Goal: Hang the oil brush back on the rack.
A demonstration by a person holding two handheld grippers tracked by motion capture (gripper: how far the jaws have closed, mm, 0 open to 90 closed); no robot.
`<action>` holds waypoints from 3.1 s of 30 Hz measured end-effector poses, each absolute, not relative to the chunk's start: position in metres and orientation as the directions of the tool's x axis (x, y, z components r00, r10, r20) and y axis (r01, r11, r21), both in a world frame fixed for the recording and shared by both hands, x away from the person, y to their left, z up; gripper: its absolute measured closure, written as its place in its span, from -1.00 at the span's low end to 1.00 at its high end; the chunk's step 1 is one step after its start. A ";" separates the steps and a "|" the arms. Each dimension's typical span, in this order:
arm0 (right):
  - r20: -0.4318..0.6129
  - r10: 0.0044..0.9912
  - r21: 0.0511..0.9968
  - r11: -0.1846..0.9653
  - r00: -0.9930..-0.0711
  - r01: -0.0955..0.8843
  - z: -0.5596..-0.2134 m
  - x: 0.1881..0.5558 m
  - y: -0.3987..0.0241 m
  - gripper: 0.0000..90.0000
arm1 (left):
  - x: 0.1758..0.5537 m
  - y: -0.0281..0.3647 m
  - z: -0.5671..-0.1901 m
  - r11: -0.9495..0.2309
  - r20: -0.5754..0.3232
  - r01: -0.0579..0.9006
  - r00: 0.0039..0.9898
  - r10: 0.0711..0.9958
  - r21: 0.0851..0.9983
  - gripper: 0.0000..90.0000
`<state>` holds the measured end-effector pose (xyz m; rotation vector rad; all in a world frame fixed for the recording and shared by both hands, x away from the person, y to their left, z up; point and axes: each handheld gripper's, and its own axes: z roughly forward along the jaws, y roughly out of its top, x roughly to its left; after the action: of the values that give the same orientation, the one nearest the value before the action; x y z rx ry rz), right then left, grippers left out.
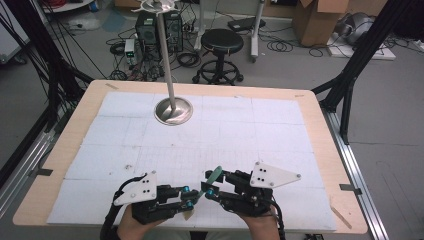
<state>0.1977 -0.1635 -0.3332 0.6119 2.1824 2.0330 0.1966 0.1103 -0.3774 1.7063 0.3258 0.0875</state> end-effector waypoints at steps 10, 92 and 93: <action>0.200 0.334 0.972 0.048 -0.921 0.228 -0.331 0.196 -0.162 0.80 | 0.195 0.107 -0.380 -0.141 -0.113 0.152 0.961 0.252 0.978 0.84; 0.196 0.627 0.975 -0.041 -0.754 0.220 -0.313 0.197 -0.125 -0.11 | 0.198 0.095 -0.373 -0.152 -0.012 0.122 0.815 0.580 0.981 0.87; 0.199 0.630 0.974 -0.040 -0.751 0.224 -0.313 0.198 -0.125 -0.05 | 0.197 0.094 -0.374 -0.151 -0.012 0.122 0.813 0.582 0.981 0.87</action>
<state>0.1979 -0.1245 -0.3131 0.9058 1.9316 1.8552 0.1974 0.0937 -0.3736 1.6990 0.5545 0.4390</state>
